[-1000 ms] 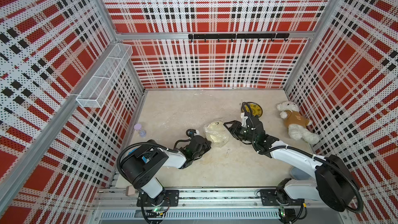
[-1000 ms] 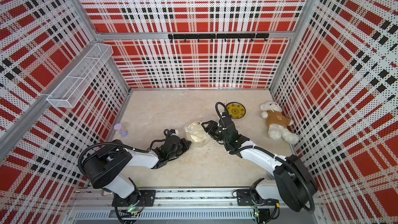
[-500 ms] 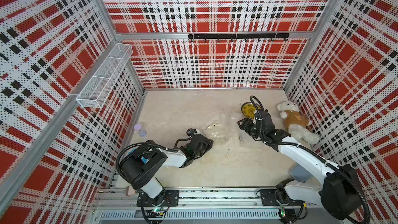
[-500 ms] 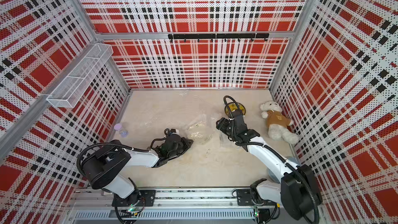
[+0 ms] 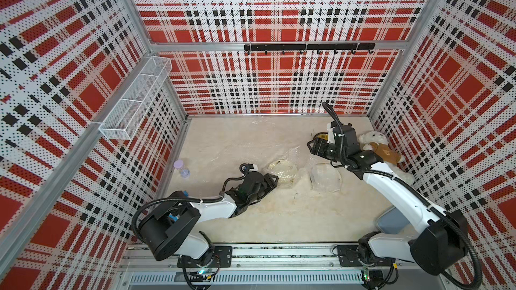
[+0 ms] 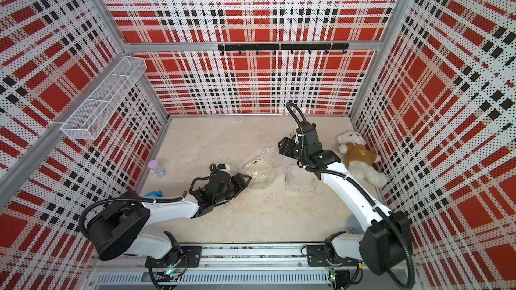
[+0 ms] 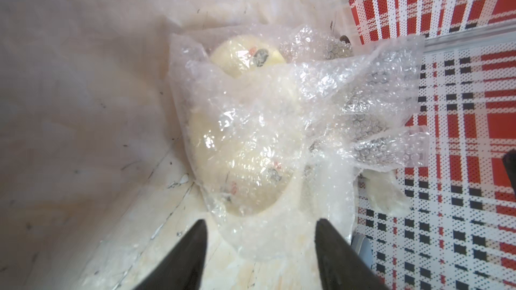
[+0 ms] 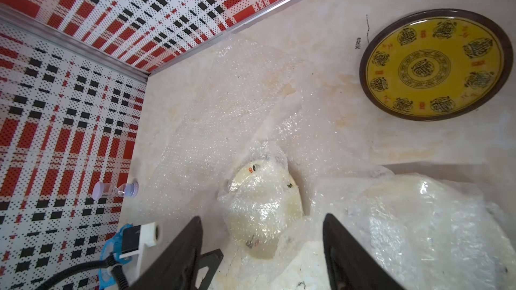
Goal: Unpack dinner plates from bubble wrap
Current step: Unwrap the bubble wrap at the center of the board.
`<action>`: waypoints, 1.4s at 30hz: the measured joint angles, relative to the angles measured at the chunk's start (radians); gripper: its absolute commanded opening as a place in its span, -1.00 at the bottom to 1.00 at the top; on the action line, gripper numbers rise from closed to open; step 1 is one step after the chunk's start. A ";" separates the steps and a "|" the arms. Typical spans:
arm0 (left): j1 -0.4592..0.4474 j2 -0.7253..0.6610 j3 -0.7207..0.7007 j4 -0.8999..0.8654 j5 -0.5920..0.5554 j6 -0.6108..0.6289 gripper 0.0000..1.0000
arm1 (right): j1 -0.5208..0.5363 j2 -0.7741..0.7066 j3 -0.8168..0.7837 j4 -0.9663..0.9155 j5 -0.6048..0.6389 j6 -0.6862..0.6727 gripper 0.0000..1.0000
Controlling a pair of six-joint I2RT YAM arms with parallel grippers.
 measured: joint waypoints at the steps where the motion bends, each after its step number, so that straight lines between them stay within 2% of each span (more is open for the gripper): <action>1: 0.007 -0.019 0.016 -0.033 0.000 0.021 0.62 | 0.008 0.016 0.006 -0.016 0.000 -0.010 0.43; 3: 0.030 -0.061 0.052 -0.105 0.001 0.063 0.74 | 0.029 0.051 0.015 -0.049 0.000 -0.027 0.44; 8: 0.102 -0.121 0.109 -0.216 0.019 0.164 0.83 | 0.085 0.126 0.028 -0.086 -0.013 -0.041 0.44; 17: 0.243 -0.006 0.179 -0.300 0.168 0.295 0.84 | 0.119 0.247 0.053 -0.058 -0.040 -0.007 0.43; 25: 0.258 0.035 0.241 -0.312 0.227 0.349 0.85 | 0.097 0.284 0.043 -0.043 -0.048 0.007 0.40; 35: 0.249 0.083 0.267 -0.314 0.248 0.374 0.85 | -0.013 0.244 -0.095 -0.038 -0.082 0.003 0.37; 42: 0.203 0.152 0.422 -0.399 0.251 0.450 0.88 | -0.015 0.239 -0.113 -0.048 -0.086 -0.019 0.36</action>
